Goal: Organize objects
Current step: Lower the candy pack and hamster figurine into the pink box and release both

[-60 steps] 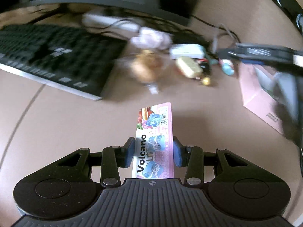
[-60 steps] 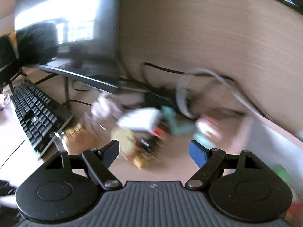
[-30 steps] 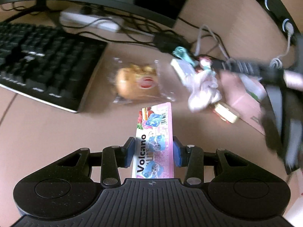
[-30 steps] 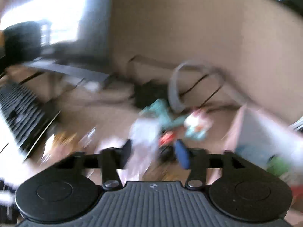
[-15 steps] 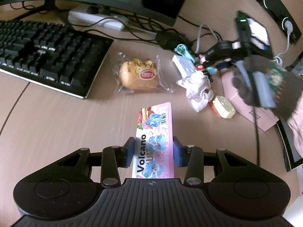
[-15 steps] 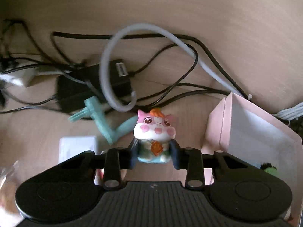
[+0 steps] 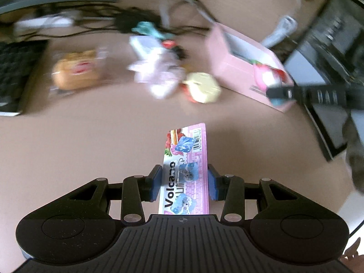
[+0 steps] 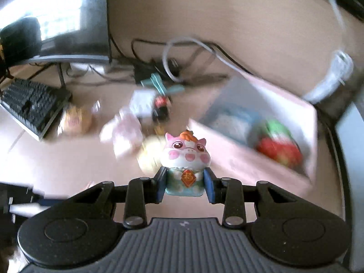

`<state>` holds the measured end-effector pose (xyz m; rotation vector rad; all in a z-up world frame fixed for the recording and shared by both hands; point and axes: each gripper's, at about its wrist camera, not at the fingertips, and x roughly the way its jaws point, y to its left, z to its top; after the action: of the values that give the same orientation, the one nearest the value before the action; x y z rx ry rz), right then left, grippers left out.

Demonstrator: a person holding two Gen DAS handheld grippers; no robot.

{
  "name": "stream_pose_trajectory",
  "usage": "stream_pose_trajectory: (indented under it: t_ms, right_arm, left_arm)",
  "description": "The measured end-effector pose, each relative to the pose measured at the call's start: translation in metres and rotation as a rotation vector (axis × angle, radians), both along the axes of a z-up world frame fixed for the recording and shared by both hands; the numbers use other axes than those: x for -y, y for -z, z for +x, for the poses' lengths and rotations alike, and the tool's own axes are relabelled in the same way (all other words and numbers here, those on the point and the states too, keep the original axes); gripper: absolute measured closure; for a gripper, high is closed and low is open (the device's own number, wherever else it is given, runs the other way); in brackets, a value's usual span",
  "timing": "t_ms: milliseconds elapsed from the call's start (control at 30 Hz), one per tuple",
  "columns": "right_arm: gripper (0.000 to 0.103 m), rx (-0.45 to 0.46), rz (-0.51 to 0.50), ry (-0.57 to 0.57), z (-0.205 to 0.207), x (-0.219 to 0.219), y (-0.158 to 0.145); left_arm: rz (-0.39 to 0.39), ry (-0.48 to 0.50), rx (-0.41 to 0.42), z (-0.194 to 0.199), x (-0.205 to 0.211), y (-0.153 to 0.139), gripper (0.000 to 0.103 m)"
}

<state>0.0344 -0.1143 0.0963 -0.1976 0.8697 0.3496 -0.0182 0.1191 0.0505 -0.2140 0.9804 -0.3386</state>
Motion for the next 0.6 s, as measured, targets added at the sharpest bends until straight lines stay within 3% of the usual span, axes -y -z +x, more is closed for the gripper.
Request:
stream_pose_trajectory:
  t_ms: [167,267,467,600]
  right_arm:
    - [0.069,-0.036,-0.004,0.066,-0.036,0.045,0.016]
    - [0.069,-0.010,-0.005,0.115,-0.053,0.068,0.020]
    - [0.069,0.005,0.077,0.233,-0.073,0.106,0.023]
    - [0.069,0.004,0.104,0.264,-0.076,0.119,0.029]
  left_arm:
    - [-0.029,0.074,0.023,0.017,0.032,-0.014,0.058]
    - [-0.087,0.084,0.025,0.037,0.044,-0.030,0.058]
    - [-0.167,0.097,0.092,0.104,0.090,-0.063,0.058]
    - [-0.210,0.066,0.116,0.157,0.124,-0.063,0.058]
